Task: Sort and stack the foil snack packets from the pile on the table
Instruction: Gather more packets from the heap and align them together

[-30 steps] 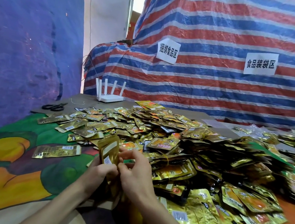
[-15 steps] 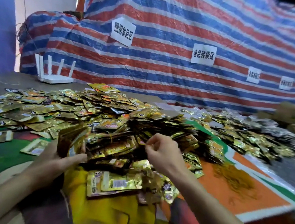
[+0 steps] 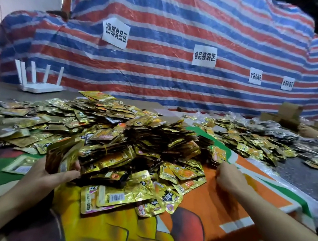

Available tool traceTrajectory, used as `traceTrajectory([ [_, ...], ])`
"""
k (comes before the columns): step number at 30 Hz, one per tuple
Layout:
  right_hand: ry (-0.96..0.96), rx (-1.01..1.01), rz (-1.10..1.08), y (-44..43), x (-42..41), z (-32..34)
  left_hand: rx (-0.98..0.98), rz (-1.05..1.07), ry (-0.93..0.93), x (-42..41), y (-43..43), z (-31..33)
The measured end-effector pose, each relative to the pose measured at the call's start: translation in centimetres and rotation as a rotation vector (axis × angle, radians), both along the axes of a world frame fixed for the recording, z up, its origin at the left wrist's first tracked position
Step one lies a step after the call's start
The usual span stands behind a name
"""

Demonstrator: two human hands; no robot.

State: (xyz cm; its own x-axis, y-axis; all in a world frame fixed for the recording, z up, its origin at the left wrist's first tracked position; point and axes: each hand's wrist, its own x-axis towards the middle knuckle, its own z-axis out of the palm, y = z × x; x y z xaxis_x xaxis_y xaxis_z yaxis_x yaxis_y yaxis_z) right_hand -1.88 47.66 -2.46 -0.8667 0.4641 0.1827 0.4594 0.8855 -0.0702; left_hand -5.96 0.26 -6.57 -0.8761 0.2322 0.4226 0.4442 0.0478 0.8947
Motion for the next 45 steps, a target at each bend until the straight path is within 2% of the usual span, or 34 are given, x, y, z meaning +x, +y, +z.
traceTrajectory([
  [4, 0.009, 0.044, -0.017, 0.3, -0.7, -0.2, 0.040, -0.028, 0.048, 0.1, 0.0, 0.3],
  [10, -0.018, 0.005, -0.017, 0.6, -1.2, 0.0, 0.097, -0.008, 0.002, -0.5, -0.2, -0.3],
  [15, 0.098, 0.010, 0.033, 0.1, -2.2, 0.3, 0.109, -0.054, -0.008, -0.5, -0.4, -0.1],
  [21, 0.060, -0.086, 0.004, -0.4, -4.3, -0.4, 0.103, -0.043, -0.022, -0.4, -0.4, -0.1],
  [26, 0.045, 0.062, -0.016, -1.5, -4.4, -0.2, 0.172, -0.051, -0.069, -0.2, -0.1, 0.5],
  [28, 0.095, 0.127, -0.024, -2.8, -4.2, 0.4, 0.196, -0.043, -0.080, -0.1, -0.1, 0.7],
  [32, 0.326, 0.172, 0.072, -7.6, -3.6, 2.6, 0.227, 0.003, -0.103, 0.2, -0.1, 1.2],
  [34, 0.447, 0.073, 0.233, -11.2, -3.2, 3.6, 0.251, 0.041, -0.144, 0.2, -0.2, 1.4],
  [36, 0.491, -0.151, 0.450, -15.4, -2.7, 4.3, 0.289, 0.049, -0.186, 0.1, -0.3, 1.6],
  [39, 0.396, -0.550, 0.749, -22.0, -2.3, 4.4, 0.417, -0.019, -0.302, 0.3, -0.6, 1.9],
  [41, 0.305, -0.698, 0.881, -25.9, -2.6, 4.2, 0.435, -0.047, -0.369, 0.4, -1.0, 2.1],
  [45, 0.215, -0.952, 0.933, -31.4, -3.8, 4.5, 0.565, -0.112, -0.534, 0.2, -1.7, 2.2],
])
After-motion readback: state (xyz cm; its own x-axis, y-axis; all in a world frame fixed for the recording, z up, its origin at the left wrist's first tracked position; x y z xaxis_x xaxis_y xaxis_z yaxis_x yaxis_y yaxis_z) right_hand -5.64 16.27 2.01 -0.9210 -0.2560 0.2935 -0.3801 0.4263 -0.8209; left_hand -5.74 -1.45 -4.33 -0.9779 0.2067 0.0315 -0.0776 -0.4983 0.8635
